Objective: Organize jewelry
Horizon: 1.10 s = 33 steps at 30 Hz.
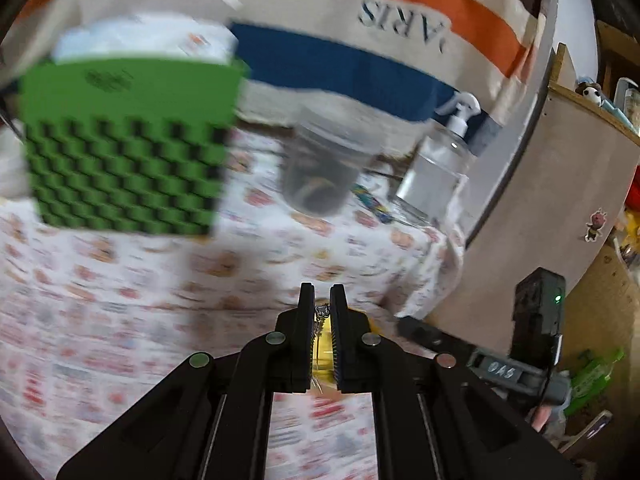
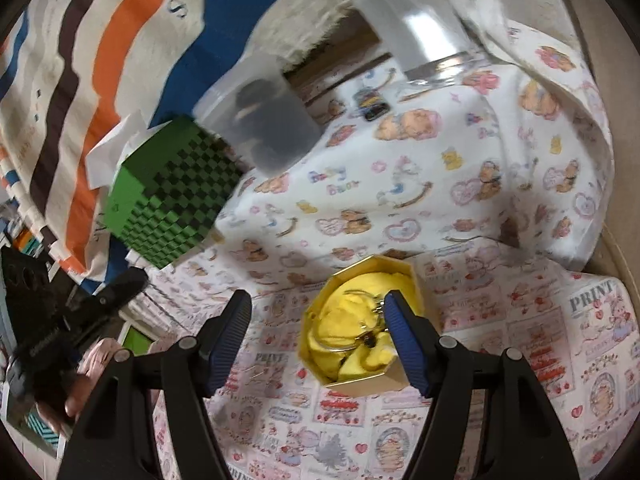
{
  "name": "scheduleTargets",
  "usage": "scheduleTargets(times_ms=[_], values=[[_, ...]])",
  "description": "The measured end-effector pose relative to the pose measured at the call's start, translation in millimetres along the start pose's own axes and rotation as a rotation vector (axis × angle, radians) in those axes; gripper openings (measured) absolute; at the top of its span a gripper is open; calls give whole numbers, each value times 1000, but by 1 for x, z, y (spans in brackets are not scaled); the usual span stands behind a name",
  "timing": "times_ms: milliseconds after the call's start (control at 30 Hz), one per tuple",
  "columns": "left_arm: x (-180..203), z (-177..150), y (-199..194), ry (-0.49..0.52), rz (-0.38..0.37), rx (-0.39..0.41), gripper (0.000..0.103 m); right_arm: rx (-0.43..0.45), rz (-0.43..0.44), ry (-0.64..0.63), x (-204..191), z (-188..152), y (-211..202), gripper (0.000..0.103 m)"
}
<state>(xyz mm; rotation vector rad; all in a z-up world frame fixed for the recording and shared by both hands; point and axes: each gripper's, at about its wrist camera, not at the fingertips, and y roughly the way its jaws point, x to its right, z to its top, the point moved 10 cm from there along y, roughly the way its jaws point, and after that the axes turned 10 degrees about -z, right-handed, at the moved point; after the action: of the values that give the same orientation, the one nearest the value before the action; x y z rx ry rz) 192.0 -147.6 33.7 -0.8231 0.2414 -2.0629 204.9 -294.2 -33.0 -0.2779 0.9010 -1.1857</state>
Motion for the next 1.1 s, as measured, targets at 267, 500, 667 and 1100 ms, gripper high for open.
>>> scheduleTargets(times_ms=[267, 500, 667, 1100], values=[[20, -15, 65, -11, -45, -66, 7, 8, -43, 49, 21, 5, 3, 66], [4, -28, 74, -17, 33, -78, 15, 0, -57, 37, 24, 5, 6, 66], [-18, -31, 44, 38, 137, -41, 22, -3, -71, -17, 15, 0, 9, 67], [-43, -44, -59, 256, 404, 157, 92, 178, -171, -210, -28, -3, -30, 76]])
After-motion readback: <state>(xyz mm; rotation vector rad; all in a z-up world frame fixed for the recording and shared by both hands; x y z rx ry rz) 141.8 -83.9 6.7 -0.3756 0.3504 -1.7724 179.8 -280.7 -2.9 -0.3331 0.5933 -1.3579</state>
